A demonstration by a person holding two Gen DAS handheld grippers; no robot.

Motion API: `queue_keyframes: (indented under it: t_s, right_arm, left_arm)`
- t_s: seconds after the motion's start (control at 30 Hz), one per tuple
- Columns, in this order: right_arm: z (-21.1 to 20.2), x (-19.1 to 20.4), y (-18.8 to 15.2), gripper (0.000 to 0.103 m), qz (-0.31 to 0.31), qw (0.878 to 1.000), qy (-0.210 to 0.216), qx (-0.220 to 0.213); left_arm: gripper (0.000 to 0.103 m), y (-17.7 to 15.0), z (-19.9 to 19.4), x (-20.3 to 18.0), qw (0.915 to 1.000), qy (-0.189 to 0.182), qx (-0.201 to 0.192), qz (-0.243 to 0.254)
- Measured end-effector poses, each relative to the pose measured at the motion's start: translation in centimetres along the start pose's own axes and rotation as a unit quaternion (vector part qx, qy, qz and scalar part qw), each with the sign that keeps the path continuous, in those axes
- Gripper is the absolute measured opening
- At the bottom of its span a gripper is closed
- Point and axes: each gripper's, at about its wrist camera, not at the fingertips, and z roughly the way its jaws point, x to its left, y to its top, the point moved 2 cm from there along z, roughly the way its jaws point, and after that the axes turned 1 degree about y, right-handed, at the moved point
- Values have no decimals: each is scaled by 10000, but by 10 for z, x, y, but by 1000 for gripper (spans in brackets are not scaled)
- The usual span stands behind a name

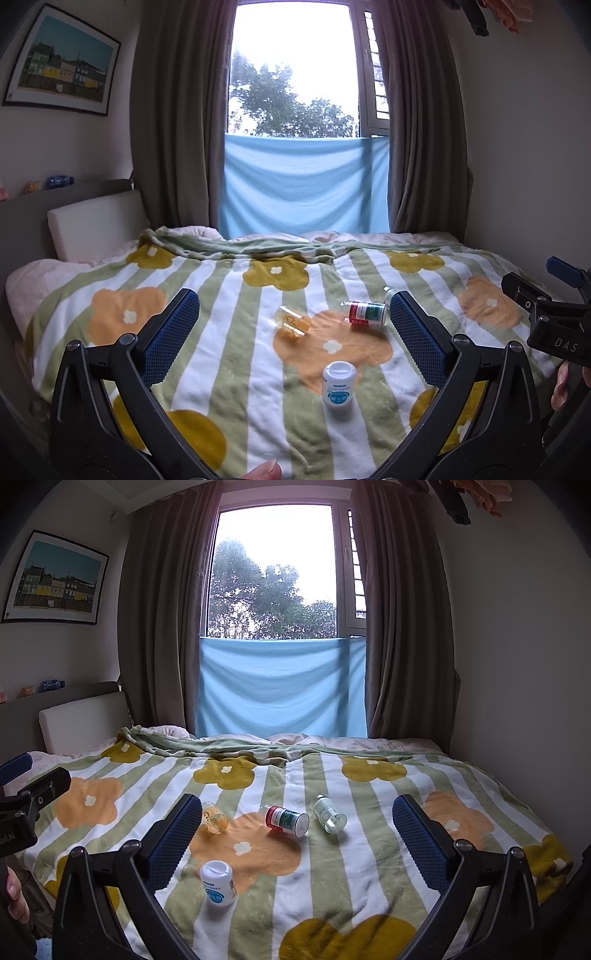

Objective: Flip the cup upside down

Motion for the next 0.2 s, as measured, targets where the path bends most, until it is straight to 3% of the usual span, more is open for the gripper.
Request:
queue_keyframes:
  t_s: [0.2]
  right_arm:
    - [-3,3,-4,103,-42,10000,48,28]
  left_arm:
    - [103,0,-1,4,10000,4,-43,-90]
